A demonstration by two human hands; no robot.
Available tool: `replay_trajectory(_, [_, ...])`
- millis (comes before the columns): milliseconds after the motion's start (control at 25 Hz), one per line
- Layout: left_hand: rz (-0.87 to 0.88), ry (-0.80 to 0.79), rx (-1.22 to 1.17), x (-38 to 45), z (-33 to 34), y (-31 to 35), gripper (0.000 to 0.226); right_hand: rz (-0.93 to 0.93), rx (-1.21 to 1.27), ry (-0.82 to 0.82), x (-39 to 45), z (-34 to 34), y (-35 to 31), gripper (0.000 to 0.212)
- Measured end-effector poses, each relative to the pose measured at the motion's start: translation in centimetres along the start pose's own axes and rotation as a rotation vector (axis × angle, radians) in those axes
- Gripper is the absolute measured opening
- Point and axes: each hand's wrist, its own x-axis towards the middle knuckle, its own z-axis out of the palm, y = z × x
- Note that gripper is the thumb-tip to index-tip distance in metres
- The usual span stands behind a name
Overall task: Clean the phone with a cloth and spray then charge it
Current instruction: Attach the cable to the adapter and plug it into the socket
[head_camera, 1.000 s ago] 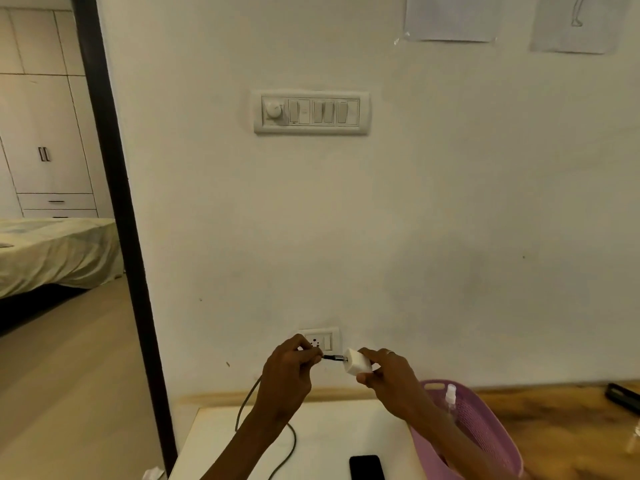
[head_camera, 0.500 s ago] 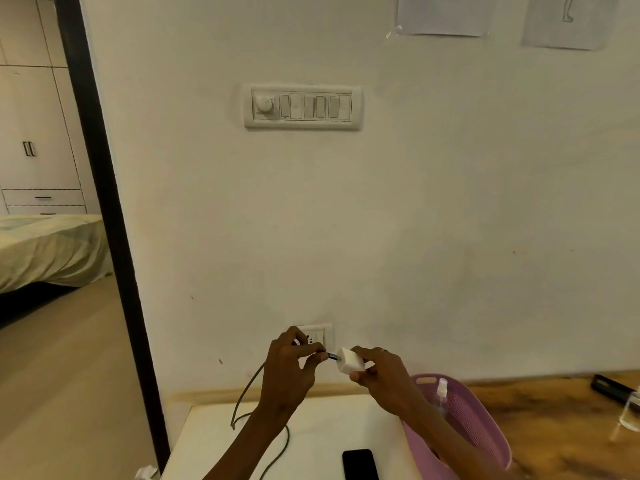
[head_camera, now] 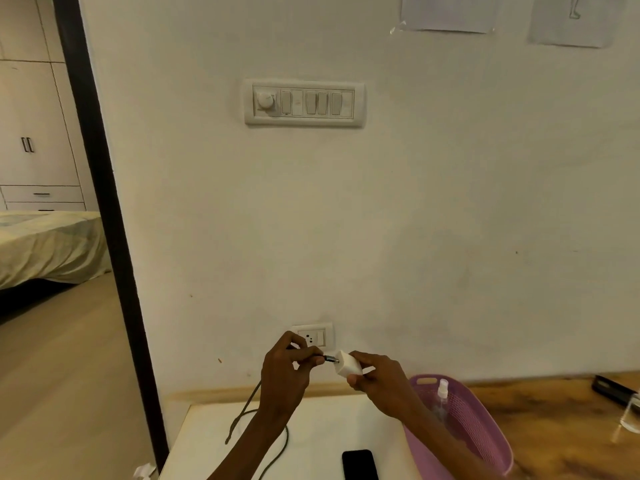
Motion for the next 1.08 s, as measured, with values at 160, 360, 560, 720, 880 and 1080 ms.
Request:
replay_trajectory(160, [0.042, -0.022, 0.013, -0.1, 0.0, -0.3, 0.022, 0.004, -0.007, -0.005, 0.2, 0.2, 0.0, 0.04])
replay_trajectory(360, [0.073, -0.061, 0.052, -0.1, -0.2, -0.6, 0.018, 0.02, 0.014, -0.015, 0.2, 0.5, 0.3, 0.041])
replay_trajectory(560, [0.128, -0.106, 0.175, -0.4, -0.4, -0.6, 0.015, -0.004, -0.024, -0.027, 0.3, 0.6, -0.2, 0.036])
replay_trajectory(720, [0.117, -0.113, 0.173, -0.5, -0.2, -0.4, 0.014, 0.007, -0.054, -0.028, 0.5, 0.8, -0.2, 0.035])
replay_trajectory(880, [0.051, -0.136, 0.186, -0.6, -0.1, -0.6, 0.013, 0.009, -0.097, -0.024, 0.9, 1.1, -0.3, 0.035])
replay_trajectory(1080, [-0.004, -0.142, 0.225, -0.6, 0.7, -0.5, 0.011, 0.017, -0.22, -0.03, 1.8, 1.3, -0.2, 0.043])
